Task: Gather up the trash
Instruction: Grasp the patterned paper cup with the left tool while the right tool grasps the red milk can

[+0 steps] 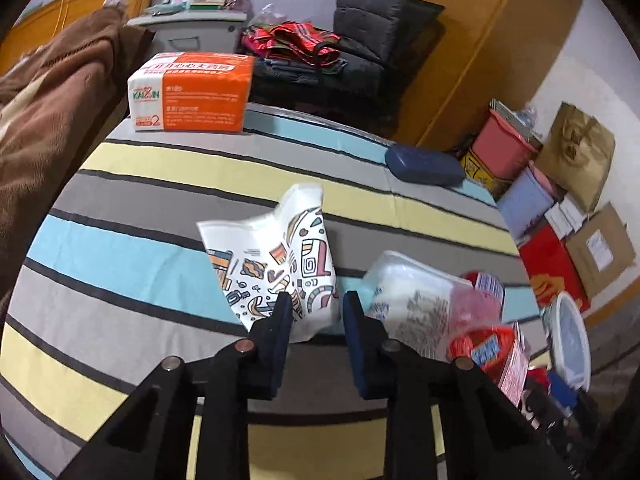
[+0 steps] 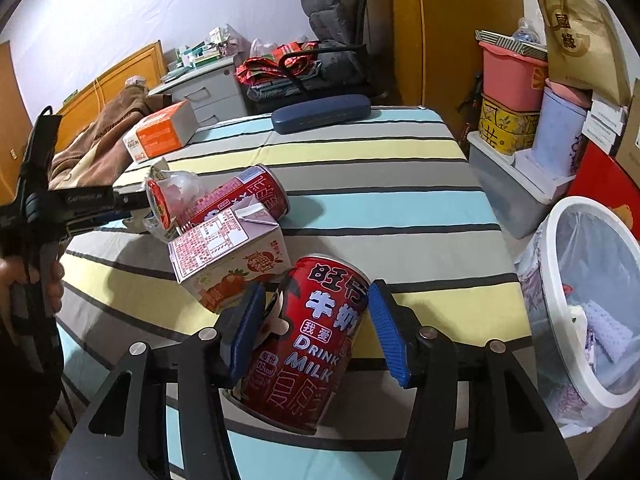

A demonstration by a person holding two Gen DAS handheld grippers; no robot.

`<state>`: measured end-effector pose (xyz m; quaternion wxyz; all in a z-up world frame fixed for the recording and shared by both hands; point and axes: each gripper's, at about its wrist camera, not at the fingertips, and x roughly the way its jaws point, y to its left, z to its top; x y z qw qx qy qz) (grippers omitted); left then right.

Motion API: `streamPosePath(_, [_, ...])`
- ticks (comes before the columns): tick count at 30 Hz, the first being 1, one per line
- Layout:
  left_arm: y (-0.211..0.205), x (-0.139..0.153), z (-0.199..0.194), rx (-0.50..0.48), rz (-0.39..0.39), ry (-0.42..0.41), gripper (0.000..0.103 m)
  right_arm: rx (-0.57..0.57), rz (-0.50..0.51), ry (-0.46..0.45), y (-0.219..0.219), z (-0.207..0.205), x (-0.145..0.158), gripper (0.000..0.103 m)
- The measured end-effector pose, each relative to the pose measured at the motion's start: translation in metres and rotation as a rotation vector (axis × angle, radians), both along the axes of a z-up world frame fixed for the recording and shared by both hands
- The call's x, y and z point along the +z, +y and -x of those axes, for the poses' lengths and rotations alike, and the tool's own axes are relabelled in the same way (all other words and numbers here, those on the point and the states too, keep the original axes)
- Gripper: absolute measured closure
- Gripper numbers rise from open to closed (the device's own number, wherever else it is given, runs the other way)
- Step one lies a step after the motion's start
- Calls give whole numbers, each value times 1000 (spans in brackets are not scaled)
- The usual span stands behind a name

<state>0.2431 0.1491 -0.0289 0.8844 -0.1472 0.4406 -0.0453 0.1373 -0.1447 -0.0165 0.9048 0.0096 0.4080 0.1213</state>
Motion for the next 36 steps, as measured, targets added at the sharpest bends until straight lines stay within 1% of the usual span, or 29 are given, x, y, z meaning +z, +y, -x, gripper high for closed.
streamPosePath(3, [-5,2,0,9,-80,-7,76,10,5,-10,1,2,1,54])
streamPosePath(5, [-8,1,-3,13,-106,-11,75,13,4,-16,1,2,3,57])
streamPosePath(6, [-9,0,-4,9,-127,-15,75,18,-6,-26,1,3,5,64])
streamPosePath(7, [-12,-1,-6,2,-144,-15,73,22,-11,-43,1,4,9,77])
streamPosePath(8, [-12,-2,-7,10,-156,-16,69,19,7,-54,2,5,11,83])
streamPosePath(10, [-11,-4,-11,27,-165,-11,63,19,45,-59,3,2,11,85])
streamPosePath(11, [-10,-4,-12,37,-180,-16,62,18,29,-59,0,1,10,85])
streamPosePath(12, [-11,-6,-13,41,-213,-18,61,12,-4,-51,-5,0,10,85])
streamPosePath(13, [-11,-9,-15,49,-234,-8,56,10,-28,-46,-9,-1,9,84])
streamPosePath(14, [-11,-12,-16,55,-250,-1,56,8,-69,-32,-15,-2,8,84])
streamPosePath(15, [-11,-12,-16,57,-278,-9,56,8,-88,-23,-17,-1,7,80])
streamPosePath(16, [-12,-13,-17,55,-293,-7,56,9,-109,-10,-20,-1,5,74])
streamPosePath(17, [-11,-14,-16,55,-290,-6,56,6,-123,7,-21,-1,2,70])
streamPosePath(18, [-10,-14,-15,57,-288,-10,56,5,-124,22,-20,0,-2,60])
streamPosePath(19, [-10,-14,-15,56,-288,-10,58,9,-116,33,-18,-1,-5,53])
streamPosePath(22, [-7,-11,-10,53,-270,-21,64,17,-94,70,-9,1,-13,47])
streamPosePath(25, [-2,-9,-4,53,-230,-28,68,33,-64,96,-1,1,-17,47])
streamPosePath(29, [1,-7,8,38,-175,-34,68,34,-16,78,5,5,-15,48])
streamPosePath(31, [0,-7,16,32,-166,-35,68,34,-22,69,4,6,-14,49])
streamPosePath(36, [-6,6,37,5,-149,-77,68,37,-36,30,0,13,-5,49])
